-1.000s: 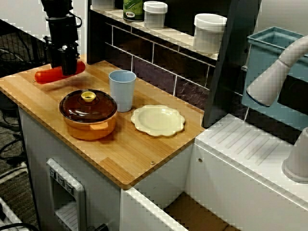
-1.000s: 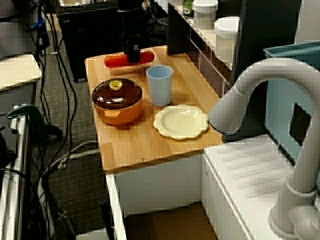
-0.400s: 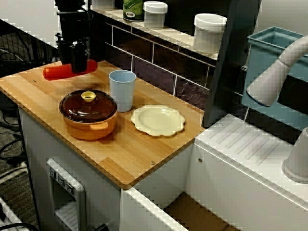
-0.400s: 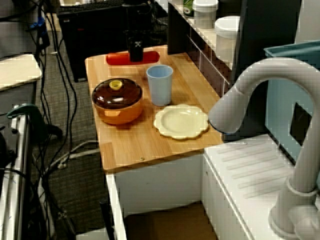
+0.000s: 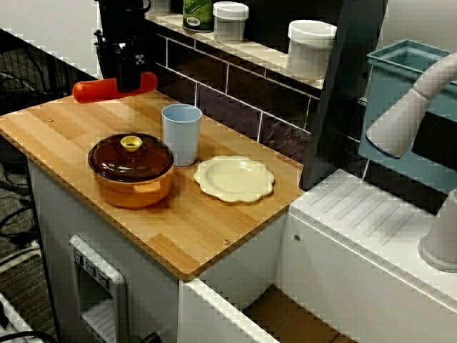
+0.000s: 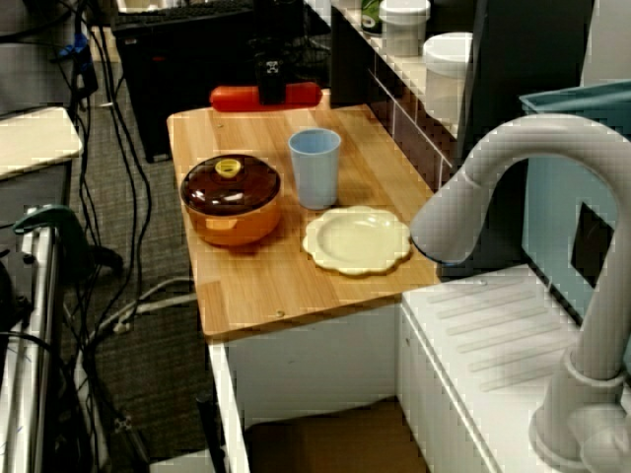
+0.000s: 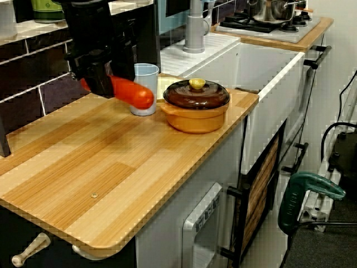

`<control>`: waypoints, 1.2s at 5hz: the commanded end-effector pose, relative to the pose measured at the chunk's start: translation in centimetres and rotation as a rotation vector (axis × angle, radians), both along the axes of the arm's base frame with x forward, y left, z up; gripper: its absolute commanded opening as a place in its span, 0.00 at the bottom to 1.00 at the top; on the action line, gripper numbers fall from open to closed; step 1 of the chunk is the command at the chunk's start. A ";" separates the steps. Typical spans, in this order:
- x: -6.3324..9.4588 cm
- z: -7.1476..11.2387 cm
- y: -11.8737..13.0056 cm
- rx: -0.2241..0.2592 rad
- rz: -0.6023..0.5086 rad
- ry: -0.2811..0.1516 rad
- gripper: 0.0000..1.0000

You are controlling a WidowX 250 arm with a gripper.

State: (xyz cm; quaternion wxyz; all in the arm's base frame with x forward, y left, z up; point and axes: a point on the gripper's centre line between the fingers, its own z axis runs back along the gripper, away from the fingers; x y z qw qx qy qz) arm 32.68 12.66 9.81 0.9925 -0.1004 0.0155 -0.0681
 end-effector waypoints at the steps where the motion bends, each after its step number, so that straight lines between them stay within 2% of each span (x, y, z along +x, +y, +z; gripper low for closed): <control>1: 0.7 4.0 -1.8 0.016 -0.061 -0.052 0.00; 3: 0.2 4.3 -4.9 0.039 -0.134 -0.052 0.00; 4: -0.3 4.5 -6.7 0.026 -0.188 -0.036 0.00; 6: -0.1 4.3 -8.9 0.048 -0.221 -0.007 0.00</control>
